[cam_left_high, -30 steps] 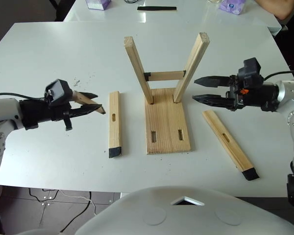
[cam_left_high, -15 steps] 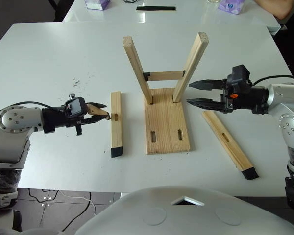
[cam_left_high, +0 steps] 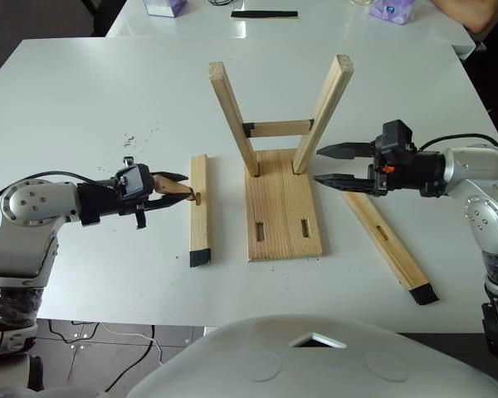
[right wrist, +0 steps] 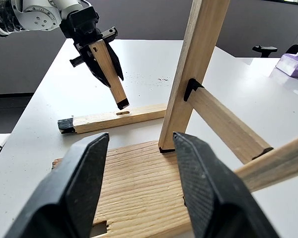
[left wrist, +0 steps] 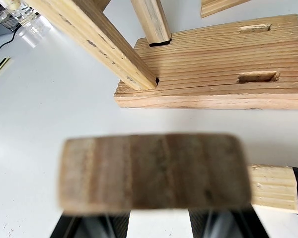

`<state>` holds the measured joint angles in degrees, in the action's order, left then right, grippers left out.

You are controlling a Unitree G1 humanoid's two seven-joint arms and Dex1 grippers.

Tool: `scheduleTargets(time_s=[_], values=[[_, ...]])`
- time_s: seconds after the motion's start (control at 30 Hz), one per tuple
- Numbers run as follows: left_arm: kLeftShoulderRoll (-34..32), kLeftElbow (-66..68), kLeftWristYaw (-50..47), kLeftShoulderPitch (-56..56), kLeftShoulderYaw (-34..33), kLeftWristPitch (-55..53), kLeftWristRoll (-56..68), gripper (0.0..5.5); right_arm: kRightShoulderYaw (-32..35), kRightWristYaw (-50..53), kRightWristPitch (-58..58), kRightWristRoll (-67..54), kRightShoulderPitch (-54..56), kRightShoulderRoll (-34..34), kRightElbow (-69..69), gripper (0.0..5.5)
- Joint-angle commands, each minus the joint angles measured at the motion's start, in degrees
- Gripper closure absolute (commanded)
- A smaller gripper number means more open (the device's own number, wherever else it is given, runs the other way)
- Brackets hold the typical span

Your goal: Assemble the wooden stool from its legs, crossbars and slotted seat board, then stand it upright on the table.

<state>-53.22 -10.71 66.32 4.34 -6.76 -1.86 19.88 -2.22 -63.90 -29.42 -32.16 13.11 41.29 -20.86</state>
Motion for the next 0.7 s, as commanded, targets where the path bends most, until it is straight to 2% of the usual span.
scheduleTargets(time_s=[0.03, 0.23, 0.4, 0.53, 0.7], values=[[0.28, -0.32, 0.27, -1.15, 1.07, 0.15, -0.74, 4.19, -0.75, -0.21, 1.07, 1.38, 0.24, 0.70, 0.56, 3.13], [0.62, 1.51, 0.97, -0.76, 5.00, 2.86, -4.36, 4.19, -1.61, -0.42, 1.76, 2.21, 0.76, 0.46, 1.17, 3.13], [-1.91, 1.31, 3.54, 1.37, 6.42, 1.19, -4.26, 4.19, -2.18, -0.55, 2.62, 2.85, 0.82, 0.53, 1.63, 3.13], [-4.05, -0.85, 5.46, -0.22, 7.36, -8.53, -0.31, 4.19, -2.58, -0.21, 3.34, 3.67, 0.52, 0.28, 2.05, 3.13], [-2.34, 1.96, 5.16, -5.25, 11.88, -14.20, -1.42, 4.19, -4.10, 0.48, 3.95, 4.99, 0.74, -0.94, 2.28, 3.13]])
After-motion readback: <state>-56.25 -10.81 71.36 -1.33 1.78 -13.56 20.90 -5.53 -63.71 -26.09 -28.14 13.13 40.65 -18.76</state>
